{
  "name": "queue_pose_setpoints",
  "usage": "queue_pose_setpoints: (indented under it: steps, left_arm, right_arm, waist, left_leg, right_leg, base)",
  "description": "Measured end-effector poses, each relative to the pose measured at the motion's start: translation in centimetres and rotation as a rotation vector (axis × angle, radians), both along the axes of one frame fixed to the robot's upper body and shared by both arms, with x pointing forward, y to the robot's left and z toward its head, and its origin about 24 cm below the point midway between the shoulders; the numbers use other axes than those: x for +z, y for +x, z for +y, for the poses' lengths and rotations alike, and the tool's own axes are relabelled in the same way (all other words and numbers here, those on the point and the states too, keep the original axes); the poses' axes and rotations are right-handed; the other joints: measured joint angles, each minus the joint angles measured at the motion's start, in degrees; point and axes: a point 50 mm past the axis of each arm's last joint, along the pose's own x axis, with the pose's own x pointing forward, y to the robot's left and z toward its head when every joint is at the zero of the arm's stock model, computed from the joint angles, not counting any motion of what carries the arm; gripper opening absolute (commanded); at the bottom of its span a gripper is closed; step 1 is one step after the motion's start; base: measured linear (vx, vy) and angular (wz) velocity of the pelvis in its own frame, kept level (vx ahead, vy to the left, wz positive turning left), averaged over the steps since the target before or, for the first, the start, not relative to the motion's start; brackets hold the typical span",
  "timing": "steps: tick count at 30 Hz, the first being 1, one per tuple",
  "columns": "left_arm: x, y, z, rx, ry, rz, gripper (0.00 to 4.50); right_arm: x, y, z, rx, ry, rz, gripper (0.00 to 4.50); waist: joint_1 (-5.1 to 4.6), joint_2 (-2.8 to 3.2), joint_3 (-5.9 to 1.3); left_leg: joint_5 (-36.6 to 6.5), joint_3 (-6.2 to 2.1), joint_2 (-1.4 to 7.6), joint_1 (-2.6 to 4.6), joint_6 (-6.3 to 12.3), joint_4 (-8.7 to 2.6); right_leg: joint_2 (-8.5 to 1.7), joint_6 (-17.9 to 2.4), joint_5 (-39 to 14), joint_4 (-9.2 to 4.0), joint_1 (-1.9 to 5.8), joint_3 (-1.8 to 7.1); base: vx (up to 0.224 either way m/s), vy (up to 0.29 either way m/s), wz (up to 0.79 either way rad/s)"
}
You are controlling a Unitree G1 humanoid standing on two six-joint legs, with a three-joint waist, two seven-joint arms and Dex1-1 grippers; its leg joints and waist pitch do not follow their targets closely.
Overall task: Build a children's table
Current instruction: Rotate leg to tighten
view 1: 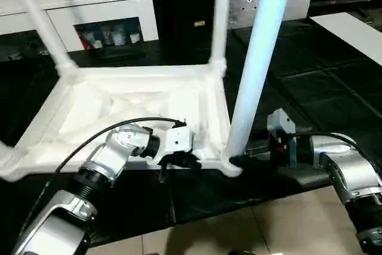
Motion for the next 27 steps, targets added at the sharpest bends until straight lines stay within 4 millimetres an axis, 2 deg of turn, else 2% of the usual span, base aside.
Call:
queue_pose_setpoints:
  steps: [7,9,10,13,15,20,22,27]
  left_arm:
    - [0.1,-0.4,0.2,-0.096,0.030,0.022,0.00]
    - [0.1,-0.5,0.1,-0.107,0.031,0.027,0.00]
    - [0.1,-0.5,0.1,-0.110,0.031,0.028,0.00]
    - [0.1,-0.5,0.1,-0.114,0.031,0.028,0.00]
    - [0.0,-0.5,0.2,-0.117,0.031,0.025,0.00]
    - [0.0,-0.5,0.2,-0.117,0.031,0.025,0.00]
    - [0.0,-0.5,0.2,-0.118,0.031,0.025,0.00]
    - [0.0,-0.5,0.2,-0.108,0.027,0.036,0.00]
  right_arm:
    - [-0.1,-0.6,0.1,0.112,-0.009,0.056,3.30]
    - [-0.1,-0.7,0.2,0.128,-0.002,0.064,3.30]
    - [-0.1,-0.7,0.2,0.132,0.004,0.066,3.07]
    - [-0.1,-0.8,0.4,0.145,0.016,0.070,2.89]
    - [-0.1,-0.8,0.6,0.152,0.023,0.070,2.59]
    - [-0.1,-0.8,1.1,0.174,0.031,0.071,2.36]
    - [-0.1,-0.8,1.1,0.175,0.031,0.071,2.10]
    - [-0.2,-0.8,1.1,0.172,0.037,0.080,1.98]
  waist:
    - [0.82,0.00,0.00]
    - [0.95,-0.01,0.00]
    - [0.96,-0.01,0.00]
    - [0.93,0.00,-0.01]
    - [0.91,0.00,-0.01]
    - [0.89,0.00,0.00]
    - [0.89,0.00,-0.01]
    - [0.89,0.00,-0.01]
  left_leg:
    - [-0.01,0.18,0.01,0.14,0.00,-0.02]
    - [-0.01,0.22,0.01,0.17,0.00,-0.02]
    - [-0.01,0.24,0.01,0.18,0.00,-0.03]
    - [-0.01,0.27,0.01,0.21,0.00,-0.02]
    - [-0.01,0.27,0.02,0.22,0.00,-0.02]
    - [-0.01,0.27,0.02,0.23,-0.01,-0.03]
    - [-0.01,0.27,0.02,0.23,-0.01,-0.02]
    - [-0.01,0.28,0.02,0.26,-0.01,-0.02]
  right_leg:
    - [0.00,0.06,-0.04,0.04,0.01,0.13]
    - [0.00,0.14,-0.08,0.05,0.01,0.16]
    - [0.00,0.14,-0.08,0.05,0.01,0.18]
    - [0.00,0.14,-0.08,0.06,0.02,0.19]
    - [0.00,0.14,-0.08,0.08,0.01,0.19]
    - [0.00,0.15,-0.09,0.10,0.02,0.19]
    - [0.00,0.15,-0.09,0.10,0.02,0.19]
    - [0.00,0.15,-0.09,0.11,0.02,0.20]
  base:
    - [0.000,0.000,0.00]
    - [0.000,0.000,0.00]
    - [0.000,0.000,0.00]
    - [0.000,0.000,0.00]
    - [0.000,0.000,0.00]
    - [0.000,0.000,0.00]
    - [0.000,0.000,0.00]
    - [0.000,0.000,0.00]
